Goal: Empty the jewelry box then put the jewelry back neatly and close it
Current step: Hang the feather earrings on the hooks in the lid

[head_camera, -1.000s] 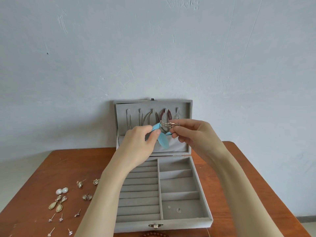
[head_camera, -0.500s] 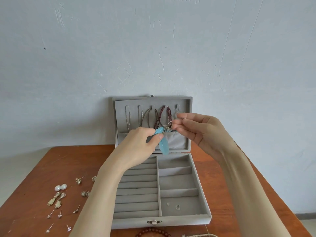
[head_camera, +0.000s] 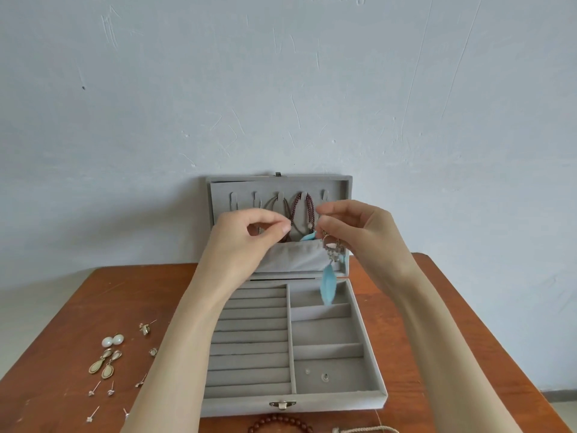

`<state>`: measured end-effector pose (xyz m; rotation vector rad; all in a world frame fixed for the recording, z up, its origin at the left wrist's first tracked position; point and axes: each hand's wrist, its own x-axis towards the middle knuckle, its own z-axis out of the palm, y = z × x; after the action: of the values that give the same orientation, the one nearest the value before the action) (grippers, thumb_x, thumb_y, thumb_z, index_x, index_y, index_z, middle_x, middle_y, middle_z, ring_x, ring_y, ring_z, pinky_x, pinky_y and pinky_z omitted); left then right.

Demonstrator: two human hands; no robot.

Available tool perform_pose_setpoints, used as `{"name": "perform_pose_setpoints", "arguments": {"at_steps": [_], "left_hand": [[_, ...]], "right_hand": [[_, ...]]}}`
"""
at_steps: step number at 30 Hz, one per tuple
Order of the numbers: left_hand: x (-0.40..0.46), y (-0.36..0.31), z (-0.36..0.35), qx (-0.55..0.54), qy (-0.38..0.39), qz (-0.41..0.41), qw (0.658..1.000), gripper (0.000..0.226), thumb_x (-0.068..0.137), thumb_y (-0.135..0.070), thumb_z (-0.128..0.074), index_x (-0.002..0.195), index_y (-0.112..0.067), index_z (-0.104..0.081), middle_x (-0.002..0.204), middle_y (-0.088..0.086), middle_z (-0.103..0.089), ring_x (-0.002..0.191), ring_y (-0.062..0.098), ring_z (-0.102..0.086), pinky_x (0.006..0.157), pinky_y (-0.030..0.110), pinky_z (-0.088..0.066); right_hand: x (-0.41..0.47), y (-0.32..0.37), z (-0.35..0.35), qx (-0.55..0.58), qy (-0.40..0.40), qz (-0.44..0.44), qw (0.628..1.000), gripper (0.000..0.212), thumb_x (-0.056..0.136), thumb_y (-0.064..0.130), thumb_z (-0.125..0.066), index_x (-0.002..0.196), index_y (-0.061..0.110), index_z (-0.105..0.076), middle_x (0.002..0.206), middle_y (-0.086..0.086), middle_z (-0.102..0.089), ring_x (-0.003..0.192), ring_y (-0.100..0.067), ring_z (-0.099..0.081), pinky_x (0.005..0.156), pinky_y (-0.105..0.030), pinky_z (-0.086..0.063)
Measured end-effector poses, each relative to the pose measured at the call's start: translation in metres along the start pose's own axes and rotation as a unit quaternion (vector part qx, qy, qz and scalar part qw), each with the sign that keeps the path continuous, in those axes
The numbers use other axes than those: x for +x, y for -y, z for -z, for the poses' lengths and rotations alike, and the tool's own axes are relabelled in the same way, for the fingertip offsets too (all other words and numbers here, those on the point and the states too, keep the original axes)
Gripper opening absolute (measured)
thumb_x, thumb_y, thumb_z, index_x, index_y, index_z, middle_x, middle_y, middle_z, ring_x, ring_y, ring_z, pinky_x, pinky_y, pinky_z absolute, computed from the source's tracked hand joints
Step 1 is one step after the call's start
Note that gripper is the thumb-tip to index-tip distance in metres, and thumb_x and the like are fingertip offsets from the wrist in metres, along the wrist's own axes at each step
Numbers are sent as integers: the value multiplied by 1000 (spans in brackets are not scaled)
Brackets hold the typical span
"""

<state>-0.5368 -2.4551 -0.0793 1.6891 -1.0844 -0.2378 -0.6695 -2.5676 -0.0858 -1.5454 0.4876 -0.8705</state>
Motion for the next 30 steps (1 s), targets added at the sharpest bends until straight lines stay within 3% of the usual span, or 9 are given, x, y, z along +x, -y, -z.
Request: {"name": "perform_pose_setpoints", "arguments": {"at_steps": [3,9,18,23,30], "left_hand": [[-2,-6,-6,-50,35,43,997,9,81,-28,-68,74,-34,-71,74,-20,-70,75,-10,-61,64,1,-42],[-2,-7,-13,-64,46,42,996,13,80,-25,-69,70,-32,-69,61,-21,-66,63,-13,-58,57,-2,-38],[-3,-9,-9,-62,50,39,996,7,81,-26,-67,77,-27,-72,69,-15,-70,68,-9,-60,60,0,-41],[-3,-11,-11,-26,37,23,999,15,84,-20,-64,70,-25,-68,49,-23,-58,53,-12,-52,52,0,-37],[-1,-12,-13,-35,-2,-5,999,21,86,-18,-61,66,-25,-65,47,-24,-55,50,-10,-49,52,0,-35]], "right_hand": [[0,-1,-4,-1,8,13,1000,6,80,-1,-65,78,5,-63,65,-5,-67,63,-13,-62,65,-18,-52],[0,-3,-7,-44,32,29,998,12,80,-2,-65,72,7,-63,60,1,-66,60,-10,-60,64,-18,-51],[-1,0,-6,-57,37,35,997,6,79,2,-68,75,5,-64,62,3,-67,65,-11,-61,67,-19,-52],[0,-2,-7,-34,45,17,998,5,81,2,-65,79,6,-64,66,-1,-67,66,-12,-60,71,-24,-51],[0,-4,-6,-52,71,18,996,8,83,8,-64,77,12,-67,70,1,-66,71,-9,-61,71,-23,-51]]}}
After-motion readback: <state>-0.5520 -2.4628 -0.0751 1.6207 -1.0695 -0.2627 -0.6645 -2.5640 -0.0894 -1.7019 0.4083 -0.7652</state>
